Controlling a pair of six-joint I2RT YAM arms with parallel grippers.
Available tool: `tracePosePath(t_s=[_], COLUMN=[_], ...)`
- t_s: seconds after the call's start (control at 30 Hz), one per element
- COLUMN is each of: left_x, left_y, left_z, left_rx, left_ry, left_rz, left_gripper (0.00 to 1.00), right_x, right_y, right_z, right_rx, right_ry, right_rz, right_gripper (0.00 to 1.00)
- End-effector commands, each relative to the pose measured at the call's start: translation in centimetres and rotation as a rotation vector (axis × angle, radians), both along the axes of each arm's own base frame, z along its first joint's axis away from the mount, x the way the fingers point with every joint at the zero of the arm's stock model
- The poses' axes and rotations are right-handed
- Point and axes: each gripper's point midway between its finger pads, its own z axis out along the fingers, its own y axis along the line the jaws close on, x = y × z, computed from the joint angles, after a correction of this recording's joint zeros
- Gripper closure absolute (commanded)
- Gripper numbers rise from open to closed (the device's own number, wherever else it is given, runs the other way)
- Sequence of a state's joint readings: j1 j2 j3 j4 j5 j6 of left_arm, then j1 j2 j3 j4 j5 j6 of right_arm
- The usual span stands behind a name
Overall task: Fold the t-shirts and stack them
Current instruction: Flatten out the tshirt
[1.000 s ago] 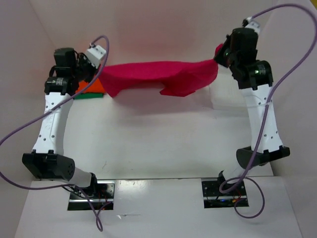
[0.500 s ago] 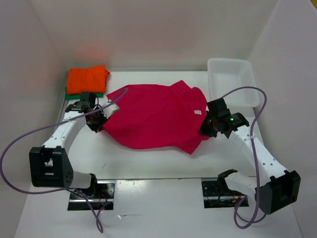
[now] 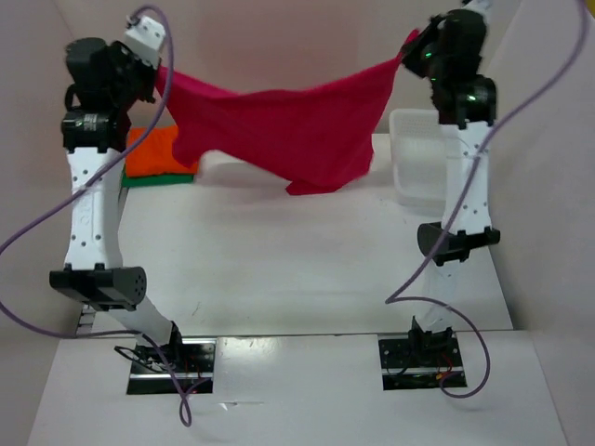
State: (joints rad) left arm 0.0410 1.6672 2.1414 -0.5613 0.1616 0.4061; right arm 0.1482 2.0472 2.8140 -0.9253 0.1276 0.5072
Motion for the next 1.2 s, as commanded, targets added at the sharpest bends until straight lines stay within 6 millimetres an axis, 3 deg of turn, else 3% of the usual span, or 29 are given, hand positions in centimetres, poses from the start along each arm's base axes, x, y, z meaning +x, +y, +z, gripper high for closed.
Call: tracePosePath(t_s=[0.0, 0.03, 0.1, 0.13, 0.2, 0.23, 0.33, 0.37, 0.4, 0.43, 0.47, 0.5, 0.53, 0.57, 0.6, 0.63, 0.67, 0.73, 0.77, 0.8, 0.9, 0.97, 1.17], left_x=[-2.4, -3.0, -3.3, -2.9, -3.5, -3.3, -5.6, -5.7, -6.1, -7.5, -8.2, -8.9, -10.4, -11.4, -12.2, -13.5, -14.9, -16.3, -17.0, -18.2, -20.1, -21.0, -24.0], left_y=[-0.4, -0.4, -0.8, -0.7, -0.8, -0.7, -0.8, -0.7, -0.4, -0.4, -0.2, -0.1, -0.1, -0.1, -0.4, -0.4, -0.6, -0.4, -0.2, 0.0, 0.4, 0.1, -0.5], left_z=[6.9, 7.5, 6.6, 4.3, 3.0, 0.1, -1.8, -5.4, -6.5, -6.9, -10.9, -12.6, -13.9, -17.9, -19.9, -21.8, -26.1, -29.4, -30.8, -33.3, -36.6, -37.3, -38.5], left_rx=[-0.066, -0.065, -0.036, -0.031, 0.001, 0.010, 0.065, 0.074, 0.107, 0.130, 0.144, 0.189, 0.208, 0.214, 0.250, 0.267, 0.283, 0.316, 0.329, 0.336, 0.338, 0.327, 0.282], left_ry=[-0.185, -0.199, -0.181, -0.128, -0.109, -0.045, -0.019, 0.049, 0.060, 0.056, 0.142, 0.177, 0.211, 0.302, 0.347, 0.401, 0.503, 0.576, 0.612, 0.674, 0.778, 0.812, 0.910], left_rz=[-0.017, -0.017, -0.044, -0.044, -0.056, -0.057, -0.075, -0.080, -0.074, -0.078, -0.080, -0.096, -0.106, -0.122, -0.154, -0.172, -0.198, -0.205, -0.208, -0.216, -0.216, -0.233, -0.262], left_gripper=[1.00, 1.00, 1.00, 1.00, 1.00, 1.00, 1.00, 1.00, 1.00, 1.00, 1.00, 1.00, 1.00, 1.00, 1.00, 1.00, 1.00, 1.00, 1.00, 1.00, 1.00, 1.00, 1.00], right_x=[-8.7, -8.3, -9.0, -8.4, -8.7, -9.0, -10.3, -10.9, -12.1, -12.9, -13.8, -14.0, -16.7, -18.2, -19.3, -21.3, -23.1, -25.0, -27.1, -27.9, -30.2, -30.8, -31.5], right_y=[-3.6, -3.5, -3.4, -2.7, -2.2, -1.6, -0.4, 0.0, 0.2, 1.0, 1.2, 2.1, 1.7, 2.2, 2.5, 2.7, 3.2, 4.5, 5.4, 6.1, 7.5, 7.6, 7.0], right_z=[12.0, 11.2, 10.6, 8.8, 7.0, 6.3, 2.6, 1.2, -1.7, -3.1, -4.7, -10.5, -10.2, -16.1, -18.1, -18.7, -23.4, -26.3, -29.0, -30.0, -32.9, -33.9, -34.3], right_rx=[0.012, 0.008, -0.005, -0.012, -0.021, -0.028, -0.077, -0.095, -0.126, -0.121, -0.108, -0.098, -0.056, -0.052, -0.003, 0.030, 0.043, 0.107, 0.123, 0.146, 0.213, 0.228, 0.206], right_ry=[-0.306, -0.274, -0.242, -0.184, -0.117, -0.090, 0.031, 0.075, 0.152, 0.181, 0.211, 0.329, 0.299, 0.426, 0.466, 0.462, 0.580, 0.646, 0.709, 0.729, 0.800, 0.819, 0.841], right_rz=[-0.065, -0.064, -0.050, -0.026, -0.025, -0.028, -0.039, -0.039, -0.035, -0.022, -0.005, 0.015, 0.031, 0.065, 0.064, 0.092, 0.124, 0.152, 0.191, 0.207, 0.232, 0.224, 0.195], right_gripper=[1.00, 1.00, 1.00, 1.00, 1.00, 1.00, 1.00, 1.00, 1.00, 1.00, 1.00, 1.00, 1.00, 1.00, 1.00, 1.00, 1.00, 1.00, 1.00, 1.00, 1.00, 1.00, 1.00])
